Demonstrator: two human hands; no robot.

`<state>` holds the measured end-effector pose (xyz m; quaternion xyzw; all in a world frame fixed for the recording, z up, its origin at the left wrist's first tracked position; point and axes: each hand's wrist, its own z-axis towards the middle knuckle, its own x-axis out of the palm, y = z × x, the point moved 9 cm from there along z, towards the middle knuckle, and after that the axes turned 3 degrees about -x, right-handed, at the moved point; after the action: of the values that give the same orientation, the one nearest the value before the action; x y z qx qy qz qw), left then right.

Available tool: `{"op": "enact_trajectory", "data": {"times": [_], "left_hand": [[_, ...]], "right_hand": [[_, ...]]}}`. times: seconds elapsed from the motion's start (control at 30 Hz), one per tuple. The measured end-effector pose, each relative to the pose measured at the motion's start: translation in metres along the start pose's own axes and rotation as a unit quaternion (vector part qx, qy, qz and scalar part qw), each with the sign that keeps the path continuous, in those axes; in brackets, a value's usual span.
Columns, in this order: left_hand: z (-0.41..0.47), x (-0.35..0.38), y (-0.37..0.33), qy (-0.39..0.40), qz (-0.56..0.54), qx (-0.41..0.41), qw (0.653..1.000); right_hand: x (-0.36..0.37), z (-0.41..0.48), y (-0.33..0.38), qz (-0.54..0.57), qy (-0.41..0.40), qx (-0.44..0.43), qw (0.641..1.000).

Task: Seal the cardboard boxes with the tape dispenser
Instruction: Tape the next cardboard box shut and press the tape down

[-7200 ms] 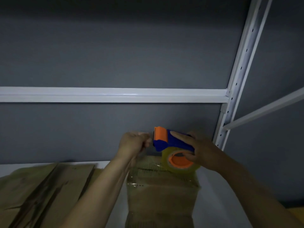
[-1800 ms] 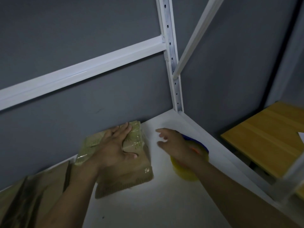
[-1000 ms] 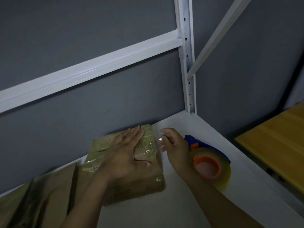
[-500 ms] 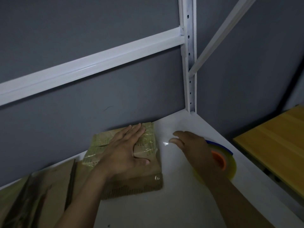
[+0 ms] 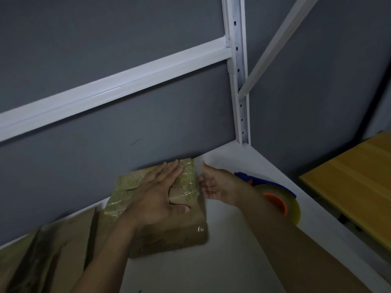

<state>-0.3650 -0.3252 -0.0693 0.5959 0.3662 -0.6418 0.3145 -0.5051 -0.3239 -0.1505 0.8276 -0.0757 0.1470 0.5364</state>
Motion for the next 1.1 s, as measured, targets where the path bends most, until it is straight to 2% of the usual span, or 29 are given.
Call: {"op": "enact_trajectory", "data": {"times": [0.1,0.2,0.33,0.43,0.53,0.6,0.67,0.83,0.97,1.03,1.1], "left_hand": [[0.0,0.0,0.0,-0.002,0.002,0.001,1.0],[0.001,0.0,0.001,-0.005,0.01,0.002,1.0],[0.002,0.0,0.001,-0.004,0.002,0.001,1.0],[0.002,0.0,0.002,-0.005,0.005,-0.004,1.0],[0.002,0.001,0.002,-0.008,0.005,-0.001,1.0],[0.001,0.002,0.002,-0.008,0.004,0.003,1.0],[0.001,0.004,0.002,-0.004,0.009,0.004,1.0],[0.004,0.006,0.004,0.017,0.032,-0.004,0.999],[0.005,0.011,0.004,0.036,0.04,-0.011,0.998],[0.003,0.013,0.005,0.043,0.037,-0.015,0.998],[-0.002,0.012,0.011,0.058,0.02,-0.008,0.998]], "right_hand": [[-0.003,0.003,-0.002,0.032,0.007,-0.007,0.999],[0.005,0.01,-0.011,-0.008,0.003,-0.012,1.0],[0.009,0.023,-0.033,-0.148,-0.082,-0.008,0.986],[0.001,0.022,-0.045,-0.172,-0.156,-0.019,0.972],[-0.006,0.012,-0.025,-0.15,-0.218,-0.127,0.956],[0.013,0.006,-0.009,-0.081,-0.143,-0.186,0.969],[0.037,0.005,-0.016,-0.041,-0.05,-0.148,0.987],[0.032,-0.015,-0.034,-0.107,-0.012,-0.057,0.993],[0.034,-0.034,-0.006,-0.098,-0.016,-0.128,0.987],[0.049,-0.037,0.009,-0.161,0.001,-0.185,0.969],[0.058,-0.039,0.012,-0.254,0.02,-0.244,0.936]]}}
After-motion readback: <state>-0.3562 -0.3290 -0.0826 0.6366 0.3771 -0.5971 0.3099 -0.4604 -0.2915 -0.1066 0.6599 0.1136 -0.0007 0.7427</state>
